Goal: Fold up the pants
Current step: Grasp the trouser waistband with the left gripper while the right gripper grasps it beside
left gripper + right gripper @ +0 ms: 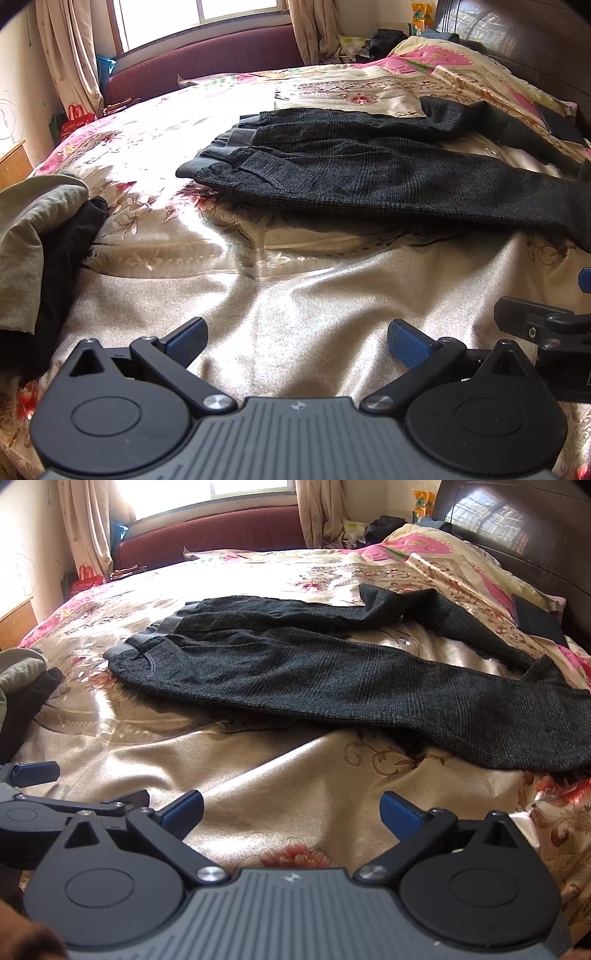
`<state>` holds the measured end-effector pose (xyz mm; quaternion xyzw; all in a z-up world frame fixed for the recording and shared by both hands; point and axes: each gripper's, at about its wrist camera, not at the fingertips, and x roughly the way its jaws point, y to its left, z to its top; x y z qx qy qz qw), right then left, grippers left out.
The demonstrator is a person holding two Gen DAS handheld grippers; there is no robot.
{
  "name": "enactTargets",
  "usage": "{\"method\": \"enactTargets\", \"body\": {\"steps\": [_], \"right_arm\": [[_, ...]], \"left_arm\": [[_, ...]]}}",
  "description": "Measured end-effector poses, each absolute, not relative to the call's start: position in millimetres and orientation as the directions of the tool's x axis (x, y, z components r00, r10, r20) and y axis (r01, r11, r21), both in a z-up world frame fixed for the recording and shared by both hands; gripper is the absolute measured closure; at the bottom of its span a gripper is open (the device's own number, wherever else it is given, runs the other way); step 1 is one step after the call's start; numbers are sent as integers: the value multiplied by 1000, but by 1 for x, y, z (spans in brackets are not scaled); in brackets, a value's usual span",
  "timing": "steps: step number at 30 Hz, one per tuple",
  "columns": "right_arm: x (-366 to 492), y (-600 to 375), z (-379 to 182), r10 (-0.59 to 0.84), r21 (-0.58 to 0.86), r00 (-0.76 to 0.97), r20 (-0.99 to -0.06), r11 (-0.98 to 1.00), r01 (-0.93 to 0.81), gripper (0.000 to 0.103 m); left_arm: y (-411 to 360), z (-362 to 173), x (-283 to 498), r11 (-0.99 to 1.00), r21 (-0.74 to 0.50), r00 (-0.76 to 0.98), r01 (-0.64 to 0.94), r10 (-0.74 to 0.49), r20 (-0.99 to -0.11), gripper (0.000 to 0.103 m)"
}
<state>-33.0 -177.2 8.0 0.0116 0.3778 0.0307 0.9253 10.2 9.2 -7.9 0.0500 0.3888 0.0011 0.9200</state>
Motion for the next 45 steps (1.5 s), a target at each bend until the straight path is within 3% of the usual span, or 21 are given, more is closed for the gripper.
{"method": "enactTargets", "body": {"steps": [9, 21, 31, 41, 42, 44, 45], "right_arm": [[2, -162, 14, 121, 41, 737, -665, 991, -126, 3], [62, -114, 14, 187, -73, 771, -608, 955, -289, 5], [93, -86, -4, 241, -80, 730, -639, 923, -376, 17], [92, -75, -15, 294, -102, 708, -642, 883, -459, 18], [93, -75, -15, 294, -100, 710, -640, 884, -456, 18], [96, -76, -17, 293, -90, 707, -644, 889, -450, 19], [97, -76, -17, 290, -87, 707, -645, 892, -444, 20]], "left_arm": [[31, 3, 44, 995, 103, 725, 13, 61, -686, 0], [91, 13, 131, 995, 51, 738, -88, 99, -667, 0], [107, -5, 164, 996, -9, 702, -84, 53, -710, 7], [116, -8, 173, 991, -48, 701, -124, 53, -711, 6], [115, -7, 176, 991, -64, 699, -114, 34, -714, 8], [107, -6, 184, 994, -67, 704, -88, 15, -710, 20], [104, -6, 187, 995, -66, 703, -79, 9, -711, 35]]}}
